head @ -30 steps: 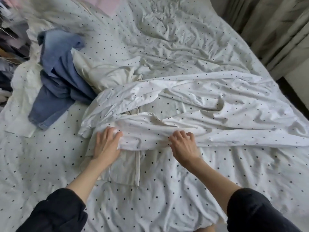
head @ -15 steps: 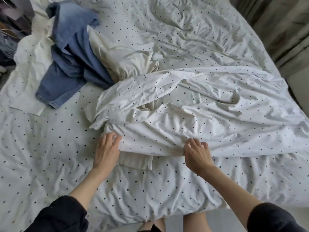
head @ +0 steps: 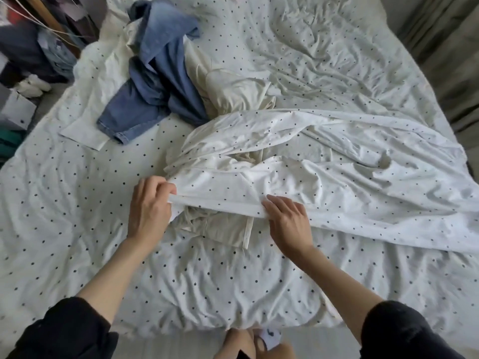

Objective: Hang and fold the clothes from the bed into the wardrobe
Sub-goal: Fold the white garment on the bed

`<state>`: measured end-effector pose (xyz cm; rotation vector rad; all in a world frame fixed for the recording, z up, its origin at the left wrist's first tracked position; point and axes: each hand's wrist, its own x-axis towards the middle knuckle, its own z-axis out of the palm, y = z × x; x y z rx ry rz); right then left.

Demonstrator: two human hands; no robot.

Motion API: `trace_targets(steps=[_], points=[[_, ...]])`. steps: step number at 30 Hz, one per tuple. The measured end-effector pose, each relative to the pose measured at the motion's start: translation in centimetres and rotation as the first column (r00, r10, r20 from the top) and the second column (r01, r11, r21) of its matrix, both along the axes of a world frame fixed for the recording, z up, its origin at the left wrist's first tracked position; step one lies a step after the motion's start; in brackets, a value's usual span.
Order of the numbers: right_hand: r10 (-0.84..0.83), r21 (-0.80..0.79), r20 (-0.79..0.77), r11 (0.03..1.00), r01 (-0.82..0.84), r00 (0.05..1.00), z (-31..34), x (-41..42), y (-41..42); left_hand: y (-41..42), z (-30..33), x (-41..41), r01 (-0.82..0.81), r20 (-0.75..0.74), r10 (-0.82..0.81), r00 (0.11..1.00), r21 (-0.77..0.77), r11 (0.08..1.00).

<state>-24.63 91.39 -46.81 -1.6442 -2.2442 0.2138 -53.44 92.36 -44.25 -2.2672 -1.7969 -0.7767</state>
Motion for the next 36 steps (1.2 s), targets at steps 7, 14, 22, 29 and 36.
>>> trace_targets(steps=[7,14,22,29,36], points=[[0.089,-0.085,0.037,0.993,-0.085,0.995,0.8,2.6,-4.5,-1.8,3.9,0.5,0.041,-0.068,-0.035,0.997,0.076,0.996],[0.383,-0.651,0.279,0.75,-0.12,0.881,-0.4,1.2,-6.6,-7.6,-1.0,-1.9,-0.168,-0.273,-0.237,0.932,-0.909,0.382],[0.172,-0.247,0.391,0.966,-0.077,0.904,-1.6,-5.1,0.1,-1.5,-4.8,-3.5,-0.13,-0.335,-0.178,0.925,-0.721,0.681],[0.061,-0.072,0.111,0.996,-0.053,0.992,-2.2,-7.6,6.2,0.7,-7.0,-6.4,0.15,0.061,-0.138,0.989,-0.48,0.864],[-0.138,-0.25,-0.007,0.959,0.132,0.99,0.9,-9.7,11.6,7.9,-4.6,-9.8,-0.08,0.436,0.57,0.696,-0.742,0.665]])
